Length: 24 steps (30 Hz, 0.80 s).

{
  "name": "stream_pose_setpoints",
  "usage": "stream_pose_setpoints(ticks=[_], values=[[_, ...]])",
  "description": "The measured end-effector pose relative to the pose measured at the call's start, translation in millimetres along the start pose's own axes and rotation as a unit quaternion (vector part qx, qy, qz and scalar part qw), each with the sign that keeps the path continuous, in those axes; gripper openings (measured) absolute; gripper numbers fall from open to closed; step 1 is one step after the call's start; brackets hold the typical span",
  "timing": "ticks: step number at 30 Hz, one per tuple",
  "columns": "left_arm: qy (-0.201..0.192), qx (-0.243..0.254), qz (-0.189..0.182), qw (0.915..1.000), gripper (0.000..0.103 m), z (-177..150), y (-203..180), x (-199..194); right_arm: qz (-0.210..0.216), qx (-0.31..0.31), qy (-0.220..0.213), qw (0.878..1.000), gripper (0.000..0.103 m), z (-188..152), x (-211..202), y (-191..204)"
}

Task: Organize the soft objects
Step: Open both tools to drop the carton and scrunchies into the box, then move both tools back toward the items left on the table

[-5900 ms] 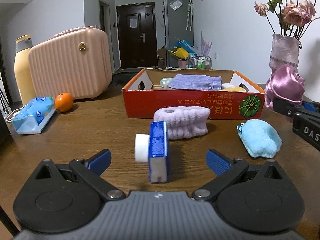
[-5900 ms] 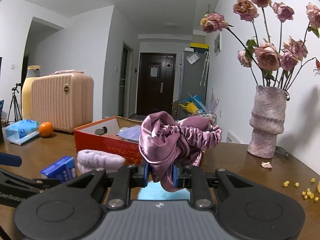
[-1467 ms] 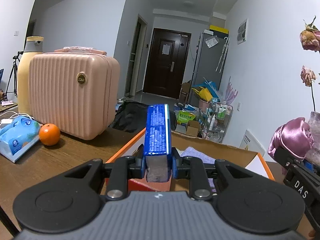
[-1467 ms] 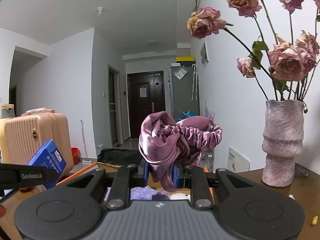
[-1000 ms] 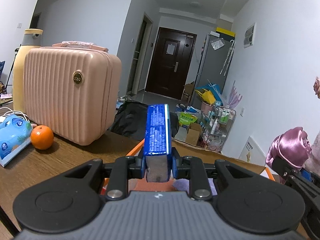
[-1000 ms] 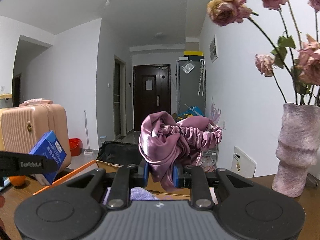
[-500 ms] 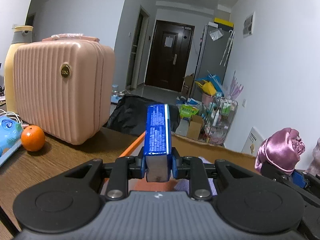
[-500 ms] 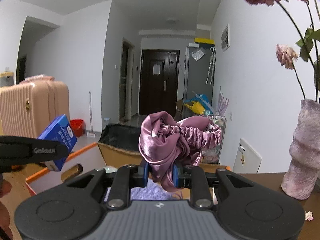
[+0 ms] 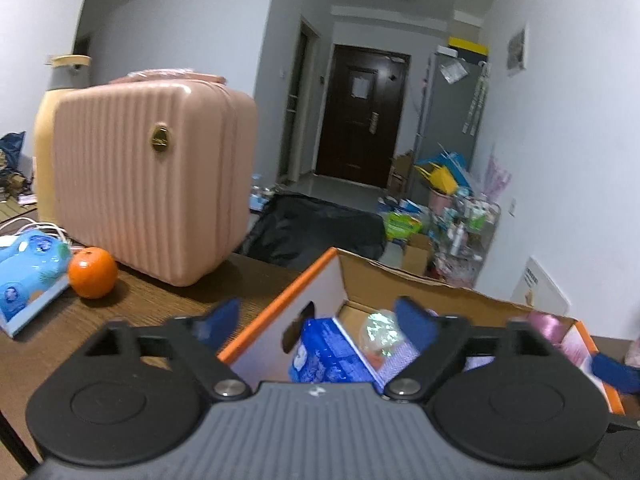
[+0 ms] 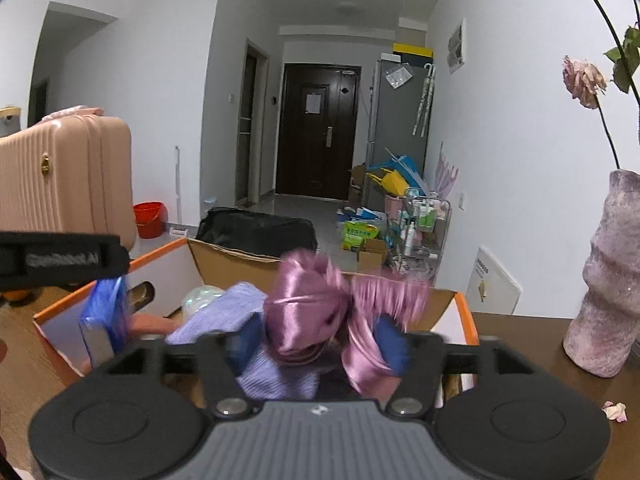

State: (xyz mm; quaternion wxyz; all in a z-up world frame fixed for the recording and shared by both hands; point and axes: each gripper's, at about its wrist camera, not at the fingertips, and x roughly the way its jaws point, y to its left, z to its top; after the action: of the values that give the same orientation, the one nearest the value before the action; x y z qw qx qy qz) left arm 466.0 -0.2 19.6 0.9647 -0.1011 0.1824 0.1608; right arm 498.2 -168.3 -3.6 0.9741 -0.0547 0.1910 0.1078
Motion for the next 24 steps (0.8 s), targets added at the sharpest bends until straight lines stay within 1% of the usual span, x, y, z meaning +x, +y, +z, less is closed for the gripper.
stream_pose_setpoints(ticks=[1,5,10,18,24], values=[[-0.002,-0.005,0.006,1.0000,0.103,-0.4,1.3,-0.6,-0.003,0.000,0.002,1.000,0.103,-0.4,0.8,0.1],[-0.002,-0.012,0.012,0.9999,0.103,-0.6,4.1,0.0,-0.031,0.001,-0.010,0.999,0.103,-1.1,-1.6,1.2],[-0.003,-0.014,0.019,0.9997,0.103,-0.6,5.0,-0.5,-0.028,0.003,-0.007,1.000,0.103,-2.2,-2.3,1.3],[-0.001,-0.013,0.023,0.9996,0.103,-2.7,4.8,0.3,-0.033,0.002,-0.004,0.999,0.103,-2.9,-0.2,3.0],[-0.002,-0.008,0.033,0.9994,0.103,-6.5,6.6,-3.2,-0.040,0.005,-0.001,0.999,0.103,-1.6,1.2,4.4]])
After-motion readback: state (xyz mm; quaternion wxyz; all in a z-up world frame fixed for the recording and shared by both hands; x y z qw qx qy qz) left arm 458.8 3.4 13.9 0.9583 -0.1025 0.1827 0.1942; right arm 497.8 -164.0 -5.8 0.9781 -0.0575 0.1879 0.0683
